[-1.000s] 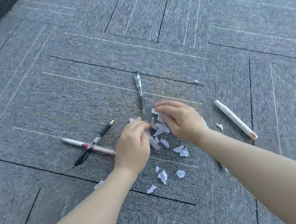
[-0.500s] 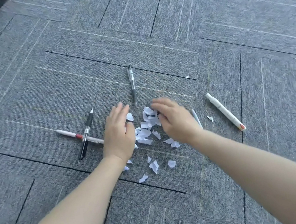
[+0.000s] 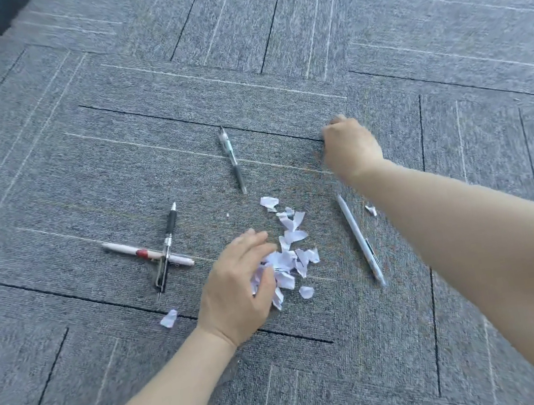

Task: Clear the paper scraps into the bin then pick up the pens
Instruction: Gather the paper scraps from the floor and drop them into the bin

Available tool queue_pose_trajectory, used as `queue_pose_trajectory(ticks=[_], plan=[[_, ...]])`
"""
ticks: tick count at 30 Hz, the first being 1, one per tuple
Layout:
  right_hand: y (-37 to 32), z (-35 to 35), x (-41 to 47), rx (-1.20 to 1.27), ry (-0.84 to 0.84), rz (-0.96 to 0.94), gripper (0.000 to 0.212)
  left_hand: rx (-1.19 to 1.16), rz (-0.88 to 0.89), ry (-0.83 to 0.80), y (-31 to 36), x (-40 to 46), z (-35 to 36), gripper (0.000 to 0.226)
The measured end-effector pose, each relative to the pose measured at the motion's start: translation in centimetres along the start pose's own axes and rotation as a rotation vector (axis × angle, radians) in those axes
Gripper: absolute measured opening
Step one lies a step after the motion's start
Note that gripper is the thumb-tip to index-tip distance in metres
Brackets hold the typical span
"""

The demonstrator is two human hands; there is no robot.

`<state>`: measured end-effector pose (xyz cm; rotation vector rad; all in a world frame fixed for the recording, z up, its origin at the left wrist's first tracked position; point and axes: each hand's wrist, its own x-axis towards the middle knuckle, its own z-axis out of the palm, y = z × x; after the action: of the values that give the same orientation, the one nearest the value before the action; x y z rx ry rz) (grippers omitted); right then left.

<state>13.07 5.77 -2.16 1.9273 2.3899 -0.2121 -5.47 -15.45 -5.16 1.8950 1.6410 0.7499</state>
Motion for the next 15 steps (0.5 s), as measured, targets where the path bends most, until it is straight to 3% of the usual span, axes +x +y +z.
queue_pose_trajectory(ticks=[6, 13, 15], plan=[[0.5, 0.0, 0.2, -0.114, 0.056, -0.07, 0.019, 0.08, -0.033, -0.024, -1.2, -2.0, -1.2, 0.044], [-4.1, 2.7, -6.6, 0.225, -0.016, -0.549, 0.012, 0.171, -0.122, -0.075, -1.7, -3.1, -0.6, 0.063], [-4.6, 3.6, -8.3, 0.312, -0.09, -0.542, 0.031, 0.172, -0.148, -0.079, -1.5, -2.4, -0.6, 0.066]])
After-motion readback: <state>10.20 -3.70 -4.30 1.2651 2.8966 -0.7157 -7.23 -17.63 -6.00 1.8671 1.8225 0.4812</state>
